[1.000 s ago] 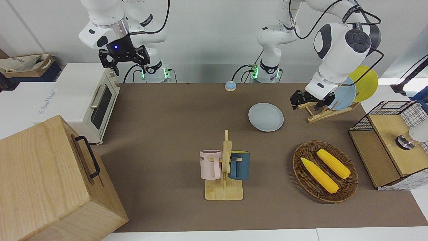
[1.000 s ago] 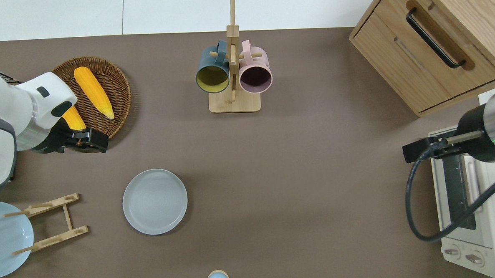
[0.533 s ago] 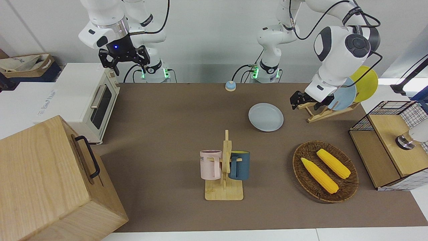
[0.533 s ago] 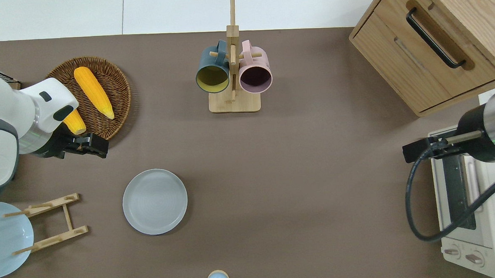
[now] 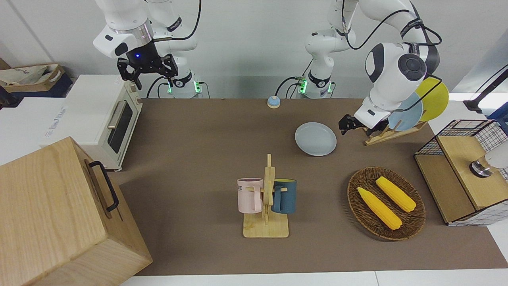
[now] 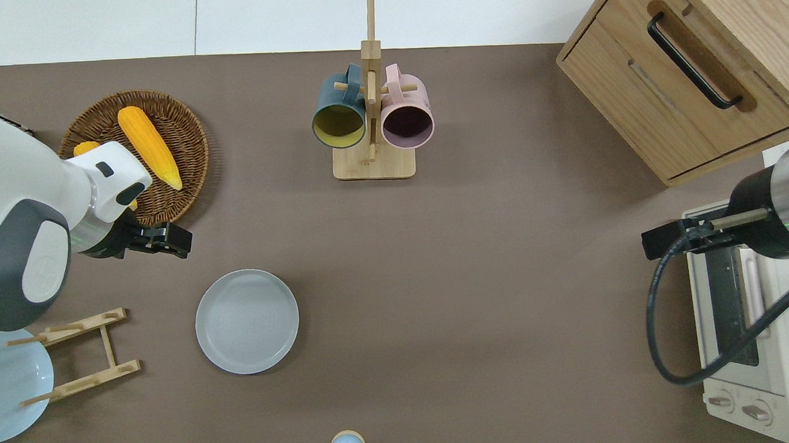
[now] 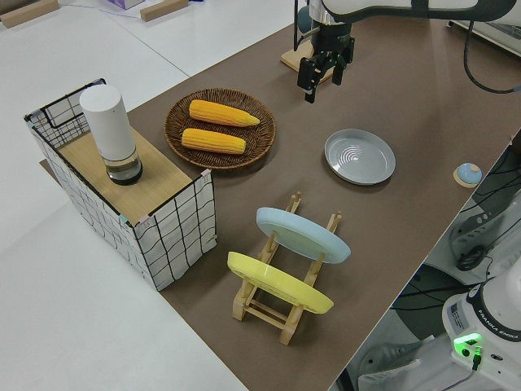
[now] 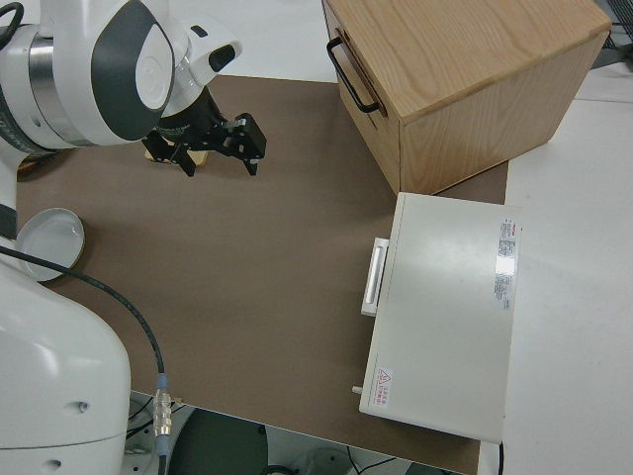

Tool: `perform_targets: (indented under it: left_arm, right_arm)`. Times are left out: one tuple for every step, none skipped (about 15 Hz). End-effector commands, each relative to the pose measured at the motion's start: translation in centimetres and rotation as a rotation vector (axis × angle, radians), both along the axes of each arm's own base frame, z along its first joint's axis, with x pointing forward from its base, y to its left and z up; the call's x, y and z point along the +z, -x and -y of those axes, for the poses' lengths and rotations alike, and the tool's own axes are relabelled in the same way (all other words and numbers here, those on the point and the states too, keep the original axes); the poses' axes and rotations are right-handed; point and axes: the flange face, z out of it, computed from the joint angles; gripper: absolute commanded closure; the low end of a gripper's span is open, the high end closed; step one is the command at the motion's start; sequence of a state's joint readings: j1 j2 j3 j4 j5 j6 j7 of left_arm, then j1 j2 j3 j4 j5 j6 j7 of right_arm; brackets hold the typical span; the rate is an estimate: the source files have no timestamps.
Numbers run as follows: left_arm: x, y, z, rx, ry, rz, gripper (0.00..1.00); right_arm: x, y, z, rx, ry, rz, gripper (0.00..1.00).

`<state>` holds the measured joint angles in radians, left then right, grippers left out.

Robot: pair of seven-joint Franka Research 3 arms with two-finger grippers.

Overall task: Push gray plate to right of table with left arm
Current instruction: 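Move the left gripper down beside the gray plate's edge nearest the basket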

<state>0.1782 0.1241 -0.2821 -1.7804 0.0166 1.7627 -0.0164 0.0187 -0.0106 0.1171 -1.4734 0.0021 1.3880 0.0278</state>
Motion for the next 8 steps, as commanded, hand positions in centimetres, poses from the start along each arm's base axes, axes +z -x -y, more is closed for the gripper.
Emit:
perform_targets:
  left_arm:
    - [-2.8, 1.9, -0.1, -0.01, -0.007, 0.058, 0.0]
    - [-3.4, 2.0, -0.1, -0.012, -0.006, 0.065, 0.0]
    - [-4.3, 2.2, 0.1, -0.015, -0.005, 0.07, 0.0]
    - [-5.3, 2.4, 0.2, -0.017, -0.004, 0.077, 0.0]
    - [-6.4, 2.7, 0.3, -0.019, -0.003, 0.087, 0.0]
    - [-7.7, 3.2, 0.4, -0.022, -0.003, 0.09, 0.0]
    - [-8.4, 3.4, 0.5, -0.024, -0.002, 0.094, 0.0]
    - [-8.8, 3.6, 0.6, -0.027, -0.001, 0.099, 0.0]
  right_arm:
    - [0.4, 0.3, 0.3, -0.006, -0.009, -0.003, 0.017]
    - [0.4, 0.3, 0.2, -0.004, -0.009, -0.003, 0.017]
    - [0.4, 0.3, 0.3, -0.006, -0.009, -0.003, 0.017]
    - [0.4, 0.3, 0.3, -0.006, -0.009, -0.003, 0.017]
    - [0.4, 0.3, 0.3, -0.006, -0.009, -0.005, 0.017]
    - [0.4, 0.3, 0.2, -0.004, -0.009, -0.003, 0.017]
    - [0.4, 0.3, 0.3, -0.007, -0.009, -0.003, 0.017]
    - [0.4, 0.3, 0.3, -0.007, -0.009, -0.003, 0.017]
